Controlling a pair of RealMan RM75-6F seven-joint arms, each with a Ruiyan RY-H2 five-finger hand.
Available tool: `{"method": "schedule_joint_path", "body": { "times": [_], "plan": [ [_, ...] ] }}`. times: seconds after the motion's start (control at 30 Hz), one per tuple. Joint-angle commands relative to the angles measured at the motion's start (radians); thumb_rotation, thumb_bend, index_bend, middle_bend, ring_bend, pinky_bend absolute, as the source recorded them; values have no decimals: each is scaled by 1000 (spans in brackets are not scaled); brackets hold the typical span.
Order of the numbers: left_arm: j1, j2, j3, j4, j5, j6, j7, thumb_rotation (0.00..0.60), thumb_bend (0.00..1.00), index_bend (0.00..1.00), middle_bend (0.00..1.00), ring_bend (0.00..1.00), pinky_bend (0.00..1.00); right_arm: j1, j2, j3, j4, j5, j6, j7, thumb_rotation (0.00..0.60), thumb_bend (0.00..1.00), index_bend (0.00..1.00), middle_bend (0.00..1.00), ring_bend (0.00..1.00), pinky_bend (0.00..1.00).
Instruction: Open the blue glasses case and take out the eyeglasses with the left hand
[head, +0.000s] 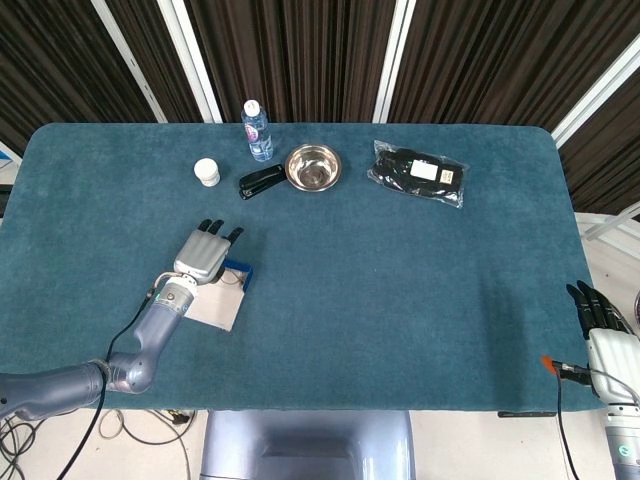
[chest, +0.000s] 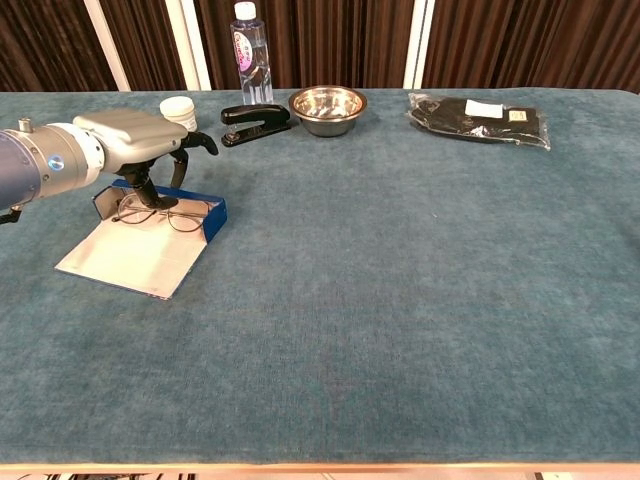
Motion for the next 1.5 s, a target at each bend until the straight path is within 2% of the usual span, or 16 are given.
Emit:
{"method": "schedule_joint_path", "body": {
  "times": [0.03,0.53,1.07,1.2,1.5],
  "plan": [
    [2,0,1,0,4,-1,-4,600,380,136,499,97,127,0,0,0,0,0,0,0,600,136,0,0,0,238],
    [8,26,-5,-42,23,24,3,600,388,140,508,102,127,1,2,2,-4,2,-1,0,600,136,0,0,0,238],
    [-2,81,18,-132,23,73,128,600,401,140,504,102,127,1,3,1,-5,3,-2,-1,600,135,0,0,0,238],
    [-11,101,41,-150,25,82,192,600,401,140,512,102,127,1,4,1,-6,4,-4,2,600,135,0,0,0,238],
    [-18,115,53,-172,15,85,236,600,405,140,510,102,127,0,5,1,-8,5,-5,4,600,135,0,0,0,238]
  ]
}}
